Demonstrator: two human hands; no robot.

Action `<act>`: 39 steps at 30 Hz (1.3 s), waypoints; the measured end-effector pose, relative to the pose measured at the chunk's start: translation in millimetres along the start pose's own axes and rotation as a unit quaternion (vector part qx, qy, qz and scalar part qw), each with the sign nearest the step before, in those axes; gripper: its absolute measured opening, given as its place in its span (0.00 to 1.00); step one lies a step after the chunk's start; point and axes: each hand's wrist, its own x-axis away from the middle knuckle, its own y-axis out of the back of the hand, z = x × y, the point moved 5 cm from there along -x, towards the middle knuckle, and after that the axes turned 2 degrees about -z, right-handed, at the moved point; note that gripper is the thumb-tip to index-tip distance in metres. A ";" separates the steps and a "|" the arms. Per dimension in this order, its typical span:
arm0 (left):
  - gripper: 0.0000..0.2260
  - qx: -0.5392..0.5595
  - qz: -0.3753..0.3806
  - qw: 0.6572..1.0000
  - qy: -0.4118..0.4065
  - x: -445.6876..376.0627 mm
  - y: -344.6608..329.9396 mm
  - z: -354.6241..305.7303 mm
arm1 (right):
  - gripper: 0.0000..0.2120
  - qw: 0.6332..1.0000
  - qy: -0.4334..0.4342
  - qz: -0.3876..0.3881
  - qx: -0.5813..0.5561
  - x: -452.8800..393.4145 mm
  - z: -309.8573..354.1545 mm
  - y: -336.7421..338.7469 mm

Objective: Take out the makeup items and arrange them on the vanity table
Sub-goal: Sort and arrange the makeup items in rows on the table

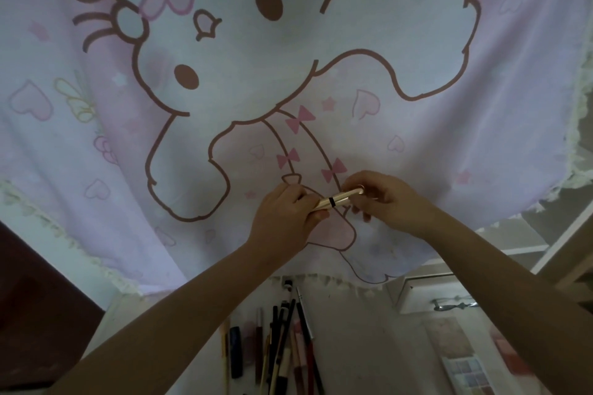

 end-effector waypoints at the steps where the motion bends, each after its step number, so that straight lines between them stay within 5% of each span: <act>1: 0.08 -0.002 -0.003 1.000 0.000 0.8 0.2 2.1 | 0.15 0.999 -0.001 0.005 -0.032 0.8 -0.5 -0.2; 6: 0.15 -0.003 -0.029 0.999 -0.023 4.3 0.1 5.0 | 0.09 0.998 -0.056 0.008 -0.032 -0.7 -4.6 -3.2; 11: 0.08 0.019 -0.001 1.000 -0.019 7.7 -7.6 3.4 | 0.06 0.999 -0.046 0.009 -0.019 1.8 -10.0 -2.3; 18: 0.13 0.144 0.174 0.970 0.090 35.9 -63.3 4.1 | 0.10 0.994 -0.087 0.043 -0.046 21.5 -45.4 -18.5; 27: 0.18 0.208 0.363 0.893 0.164 97.5 -156.0 -17.8 | 0.12 0.956 -0.276 0.013 -0.099 74.7 -127.3 -54.4; 31: 0.15 0.184 0.405 0.888 0.115 114.1 -179.2 -38.5 | 0.15 0.941 -0.332 0.064 0.031 92.9 -156.3 -66.3; 39: 0.14 0.180 0.432 0.874 0.126 128.0 -199.1 -47.0 | 0.05 0.942 -0.316 0.061 -0.097 111.0 -174.9 -69.7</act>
